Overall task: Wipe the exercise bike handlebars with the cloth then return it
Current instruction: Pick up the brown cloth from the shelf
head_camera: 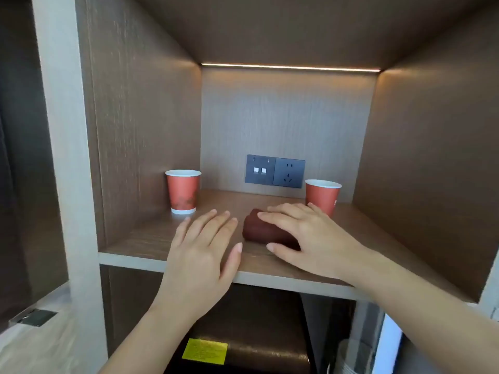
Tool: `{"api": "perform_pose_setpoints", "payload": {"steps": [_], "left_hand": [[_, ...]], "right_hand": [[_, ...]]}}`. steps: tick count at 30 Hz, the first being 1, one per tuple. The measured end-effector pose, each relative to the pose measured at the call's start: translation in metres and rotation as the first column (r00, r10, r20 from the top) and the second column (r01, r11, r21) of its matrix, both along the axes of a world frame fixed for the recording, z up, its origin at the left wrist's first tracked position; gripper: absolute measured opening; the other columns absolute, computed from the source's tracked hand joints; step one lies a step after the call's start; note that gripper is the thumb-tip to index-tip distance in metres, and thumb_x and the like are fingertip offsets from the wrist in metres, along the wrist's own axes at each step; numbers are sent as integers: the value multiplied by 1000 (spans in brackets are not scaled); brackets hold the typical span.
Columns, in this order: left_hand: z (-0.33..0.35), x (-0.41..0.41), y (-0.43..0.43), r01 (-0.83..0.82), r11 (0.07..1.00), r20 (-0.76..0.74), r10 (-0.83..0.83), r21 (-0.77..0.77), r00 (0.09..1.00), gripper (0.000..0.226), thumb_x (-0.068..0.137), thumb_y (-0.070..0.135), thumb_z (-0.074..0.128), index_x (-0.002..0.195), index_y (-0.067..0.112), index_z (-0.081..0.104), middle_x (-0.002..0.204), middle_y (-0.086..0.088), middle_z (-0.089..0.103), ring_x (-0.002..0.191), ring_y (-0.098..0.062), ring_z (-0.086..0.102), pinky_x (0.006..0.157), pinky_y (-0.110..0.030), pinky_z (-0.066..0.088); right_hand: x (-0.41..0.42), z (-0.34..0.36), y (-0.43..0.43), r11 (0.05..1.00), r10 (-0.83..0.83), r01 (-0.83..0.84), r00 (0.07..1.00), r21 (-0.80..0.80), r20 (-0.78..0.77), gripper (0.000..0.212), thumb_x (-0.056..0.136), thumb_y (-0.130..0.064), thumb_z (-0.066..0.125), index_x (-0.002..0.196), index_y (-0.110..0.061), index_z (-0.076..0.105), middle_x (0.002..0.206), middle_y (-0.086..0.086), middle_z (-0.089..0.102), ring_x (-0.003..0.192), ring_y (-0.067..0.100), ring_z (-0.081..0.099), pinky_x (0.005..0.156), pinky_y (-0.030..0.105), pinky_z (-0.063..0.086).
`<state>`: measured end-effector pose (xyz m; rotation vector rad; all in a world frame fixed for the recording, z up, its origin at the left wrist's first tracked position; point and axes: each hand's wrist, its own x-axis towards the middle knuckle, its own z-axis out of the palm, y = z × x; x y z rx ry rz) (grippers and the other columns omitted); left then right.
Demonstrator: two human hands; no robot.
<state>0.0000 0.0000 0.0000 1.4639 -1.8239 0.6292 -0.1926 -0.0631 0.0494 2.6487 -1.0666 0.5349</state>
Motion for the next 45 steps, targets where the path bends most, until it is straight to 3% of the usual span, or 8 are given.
{"api": "perform_pose_setpoints", "payload": {"steps": [7, 9, 14, 19, 26, 36, 41, 45], "left_hand": [[-9, 20, -8, 68, 996, -46, -71, -54, 996, 44, 85, 34, 38, 111, 11, 65, 117, -5, 65, 113, -22, 57, 99, -42, 29], [-10, 24, -7, 102, 992, -67, -107, -74, 992, 43, 85, 35, 39, 111, 13, 66, 116, -3, 65, 112, -21, 57, 98, -39, 31], [-15, 34, -6, 249, 962, -147, -263, -110, 953, 40, 84, 42, 46, 111, 19, 65, 116, 8, 63, 112, -8, 52, 89, -28, 39], [-16, 42, -5, 326, 941, -183, -337, -91, 923, 39, 80, 49, 52, 106, 24, 67, 112, 15, 63, 104, 0, 53, 82, -18, 37], [-16, 47, -2, 360, 932, -214, -362, -50, 907, 36, 78, 52, 51, 95, 27, 70, 99, 19, 66, 90, 2, 57, 71, -21, 42], [-16, 48, -2, 402, 914, -243, -405, -62, 882, 29, 79, 49, 52, 90, 29, 70, 95, 21, 67, 87, 4, 56, 74, -19, 39], [-16, 49, -1, 410, 909, -237, -415, -70, 879, 27, 79, 47, 52, 85, 29, 71, 90, 21, 67, 83, 2, 58, 71, -20, 38], [-18, 48, 2, 413, 908, -240, -417, -70, 877, 24, 80, 43, 52, 84, 29, 71, 90, 22, 67, 81, 1, 58, 70, -24, 35]], "right_hand": [[23, 18, -35, 977, 122, -87, 977, 193, -178, 54, 89, -45, 51, 138, -47, 28, 147, -12, 30, 135, 7, 25, 111, 28, 24], [24, 18, -37, 962, 146, -95, 971, 255, -189, 53, 90, -43, 51, 137, -49, 27, 147, -13, 29, 134, 6, 27, 111, 29, 25], [28, 12, -32, 970, 152, -103, 964, 218, -219, 47, 91, -41, 48, 134, -50, 31, 145, -13, 32, 131, 9, 30, 108, 34, 31], [28, 24, -40, 921, 187, -110, 967, 374, -175, 51, 88, -42, 54, 131, -57, 30, 140, -23, 30, 127, -9, 26, 105, 17, 20], [31, 22, -49, 849, 172, -69, 973, 524, -152, 51, 85, -45, 59, 126, -61, 34, 141, -27, 27, 129, -11, 23, 109, 21, 16], [36, 19, -33, 859, 201, -156, 979, 487, -39, 27, 84, -34, 63, 107, -45, 57, 121, -20, 46, 120, 6, 45, 106, 40, 35], [41, 18, -24, 863, 165, -96, 982, 497, -96, 37, 79, -55, 59, 114, -49, 51, 125, -25, 39, 122, 3, 42, 106, 36, 35], [42, 19, -16, 865, 132, -64, 986, 498, -103, 34, 79, -54, 60, 111, -48, 52, 123, -26, 39, 119, 2, 43, 105, 36, 36]]}}
